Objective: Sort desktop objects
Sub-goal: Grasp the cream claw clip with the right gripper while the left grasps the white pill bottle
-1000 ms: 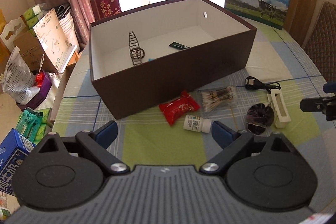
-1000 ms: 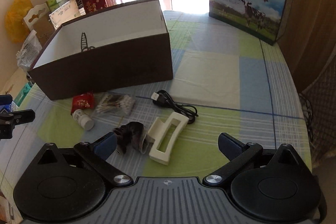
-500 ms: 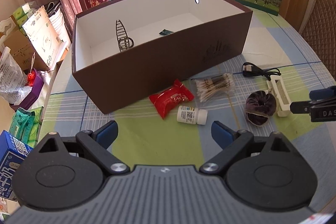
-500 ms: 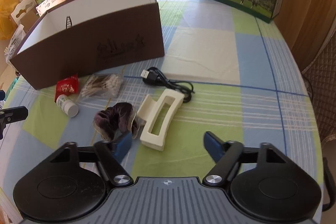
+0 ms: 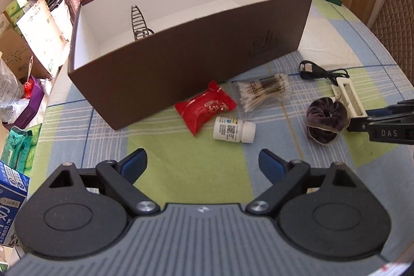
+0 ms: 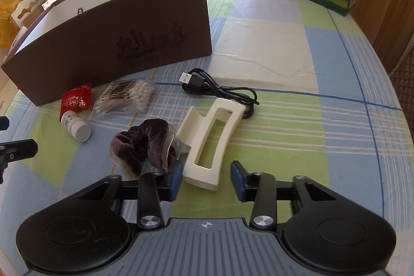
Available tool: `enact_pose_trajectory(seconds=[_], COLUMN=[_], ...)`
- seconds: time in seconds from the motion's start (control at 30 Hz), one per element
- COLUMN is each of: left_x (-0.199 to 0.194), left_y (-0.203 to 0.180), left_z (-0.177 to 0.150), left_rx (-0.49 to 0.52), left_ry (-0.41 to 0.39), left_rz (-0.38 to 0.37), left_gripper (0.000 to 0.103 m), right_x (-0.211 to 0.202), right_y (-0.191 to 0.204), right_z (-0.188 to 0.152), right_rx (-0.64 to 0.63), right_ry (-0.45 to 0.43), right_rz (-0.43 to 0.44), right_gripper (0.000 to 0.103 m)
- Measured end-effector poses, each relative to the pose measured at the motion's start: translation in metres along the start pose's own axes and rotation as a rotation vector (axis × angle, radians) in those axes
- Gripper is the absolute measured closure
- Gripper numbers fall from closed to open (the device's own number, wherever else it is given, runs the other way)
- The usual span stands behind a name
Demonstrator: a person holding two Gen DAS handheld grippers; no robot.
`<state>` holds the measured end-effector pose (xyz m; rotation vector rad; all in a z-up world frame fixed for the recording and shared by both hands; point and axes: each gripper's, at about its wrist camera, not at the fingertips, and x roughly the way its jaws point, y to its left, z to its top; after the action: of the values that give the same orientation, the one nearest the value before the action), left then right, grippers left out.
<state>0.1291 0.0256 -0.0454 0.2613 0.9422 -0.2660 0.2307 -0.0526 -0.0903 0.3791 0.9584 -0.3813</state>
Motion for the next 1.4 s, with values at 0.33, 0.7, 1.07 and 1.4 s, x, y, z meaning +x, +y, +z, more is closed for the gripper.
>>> enact_pose_trajectory(seconds=[0.33, 0.7, 1.07, 1.4], left_x=[0.020, 0.066, 0.074, 0.061], left_y=[-0.011, -0.022, -0.016, 0.018], left_z=[0.002, 0.015, 0.013, -0.003], left_rx=[0.071, 0.135, 0.089, -0.099], left_ry=[-0.023, -0.008, 0.012, 0.049], left_rz=[-0.075, -0.180, -0.175, -0.036], left_gripper=[0.012, 0.029, 0.062, 0.061], right_x=[-0.011, -0.030, -0.030, -0.012], right_y=[-0.025, -0.057, -0.051, -0.048], right_z=[-0.004, -0.013, -0.011, 0.000], right_rx=[-0.003, 0.070, 0.073, 0.043], right_ry=[0.038, 0.049, 0.015, -0.007], right_rz=[-0.029, -0.062, -0.042, -0.099], right_gripper=[0.075, 0.075, 0.041, 0.041])
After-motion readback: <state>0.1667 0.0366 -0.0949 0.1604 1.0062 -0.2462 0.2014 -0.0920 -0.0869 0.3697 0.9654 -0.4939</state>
